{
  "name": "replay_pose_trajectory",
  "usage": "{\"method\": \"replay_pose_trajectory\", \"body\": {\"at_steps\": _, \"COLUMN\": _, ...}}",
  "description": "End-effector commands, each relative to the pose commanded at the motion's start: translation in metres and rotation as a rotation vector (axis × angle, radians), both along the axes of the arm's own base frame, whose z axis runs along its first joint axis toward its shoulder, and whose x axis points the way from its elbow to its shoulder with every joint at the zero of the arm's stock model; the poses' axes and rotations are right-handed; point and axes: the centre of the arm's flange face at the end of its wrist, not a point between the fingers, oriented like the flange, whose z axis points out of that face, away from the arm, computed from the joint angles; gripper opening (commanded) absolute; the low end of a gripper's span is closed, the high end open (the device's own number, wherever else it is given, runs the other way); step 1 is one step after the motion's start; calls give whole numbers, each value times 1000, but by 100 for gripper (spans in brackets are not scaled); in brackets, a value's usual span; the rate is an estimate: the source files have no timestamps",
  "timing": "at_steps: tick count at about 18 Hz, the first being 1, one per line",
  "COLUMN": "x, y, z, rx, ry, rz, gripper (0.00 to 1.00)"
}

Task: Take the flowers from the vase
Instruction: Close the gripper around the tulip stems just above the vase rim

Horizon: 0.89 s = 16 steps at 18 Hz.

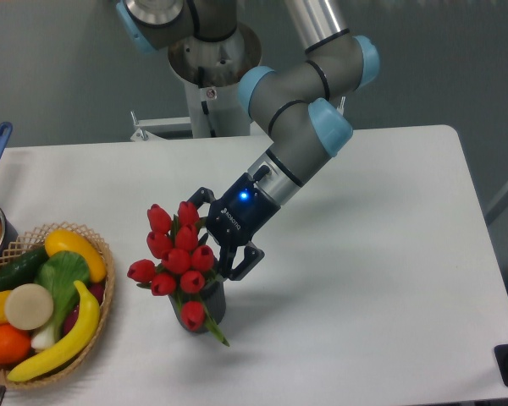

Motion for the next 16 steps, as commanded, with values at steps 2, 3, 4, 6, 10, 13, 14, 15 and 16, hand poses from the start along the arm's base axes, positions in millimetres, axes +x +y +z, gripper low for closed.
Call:
{"method": "replay_pose_trajectory", "body": {"at_steps": 2, "x": 0, "y": 0, "z": 1, "rx": 1, "ry": 1, "rz": 0, "gripper": 47}}
{"method": "replay_pose_trajectory", "body": {"at_steps": 3, "x": -1, "y": 1, "z": 2, "rx": 2, "ry": 3, "rz": 1, "gripper": 45}}
{"method": "replay_pose_trajectory", "body": {"at_steps": 4, "x": -1, "y": 1, "z": 2, "rx": 2, "ry": 3, "rz": 1, "gripper": 44}}
{"method": "replay_pose_trajectory", "body": {"at_steps": 6, "x": -2, "y": 1, "z": 3, "rx": 2, "ry": 3, "rz": 2, "gripper": 40}}
{"method": "replay_pose_trajectory", "body": {"at_steps": 10, "x": -2, "y": 1, "z": 5, "rx": 5, "ry": 5, "rz": 2, "gripper": 40}}
{"method": "replay_pose_trajectory", "body": {"at_steps": 13, "x": -2, "y": 1, "z": 11, "rx": 23, "ry": -1, "rz": 3, "gripper": 40}}
{"method": "replay_pose_trajectory", "body": {"at_steps": 14, "x": -2, "y": 0, "z": 13, "rx": 34, "ry": -13, "rz": 4, "gripper": 40}}
{"method": "replay_pose_trajectory", "body": {"at_steps": 15, "x": -2, "y": 0, "z": 15, "rx": 43, "ry": -29, "rz": 7, "gripper": 40}}
{"method": "replay_pose_trajectory", "body": {"at_steps": 16, "x": -1, "y": 0, "z": 16, "rx": 50, "ry": -40, "rz": 8, "gripper": 40}}
